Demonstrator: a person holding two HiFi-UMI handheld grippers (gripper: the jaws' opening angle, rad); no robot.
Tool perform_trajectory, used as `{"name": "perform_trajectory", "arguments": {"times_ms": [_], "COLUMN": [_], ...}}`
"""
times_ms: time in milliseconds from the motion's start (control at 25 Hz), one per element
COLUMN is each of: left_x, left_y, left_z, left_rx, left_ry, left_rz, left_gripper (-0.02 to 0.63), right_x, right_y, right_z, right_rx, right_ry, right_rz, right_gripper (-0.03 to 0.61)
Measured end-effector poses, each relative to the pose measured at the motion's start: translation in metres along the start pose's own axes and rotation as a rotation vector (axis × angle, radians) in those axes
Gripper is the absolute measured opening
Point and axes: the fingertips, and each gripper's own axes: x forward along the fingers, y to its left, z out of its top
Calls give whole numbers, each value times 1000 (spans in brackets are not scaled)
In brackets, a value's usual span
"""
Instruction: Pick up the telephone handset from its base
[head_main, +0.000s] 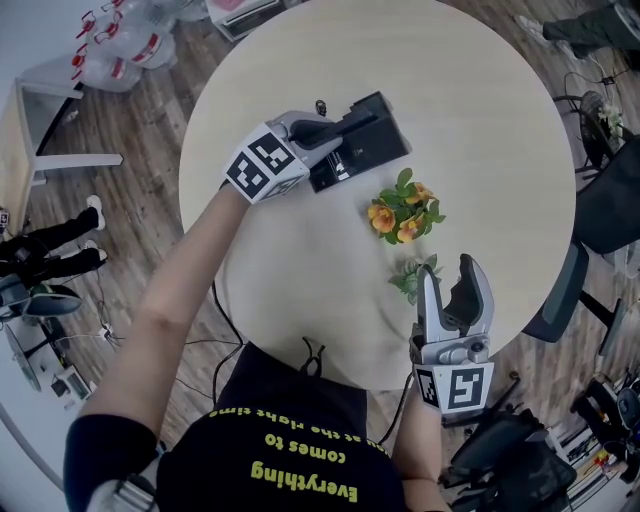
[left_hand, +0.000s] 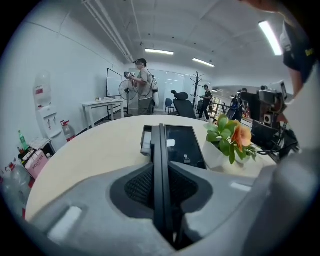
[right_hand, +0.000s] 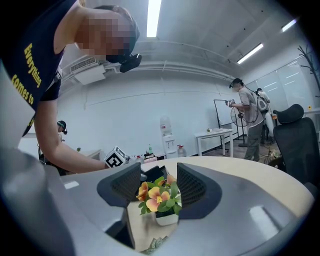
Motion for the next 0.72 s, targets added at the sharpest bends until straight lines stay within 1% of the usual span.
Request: {"name": "perform_trajectory", "arguments": {"times_ms": [120,240,440,480,560,600,720], "left_x": [-5,-15,-41,-46,-58,-64,-84], "left_y": [-1,-5,-15,-17,-21,-23,-27], "left_z": [3,11,29,32,39,42,51], "left_rx": [-4,-25,-36,-40,-47,-49,-53], "left_ry": [-15,-57,-138,-155,-186,-200,-236], "left_rz": [21,47,87,94,110,119,146], "left_gripper": [80,80,79,78,78,78,78], "right_x": [-3,-6,-10,-12,-14,-16,-22], "right_y": [-2,-1,6,7,10,11,16], "right_z": [2,5,16,18,23,25,33], "right_rx": [-2,-13,-42,-46,-49,-51,-68], "right_ry": [0,-3,-24,-28,-38,-42,-53], "right_rz": [-6,-3,5,4,4,5,9], "right_gripper": [230,184,118,98,29,12,11]}}
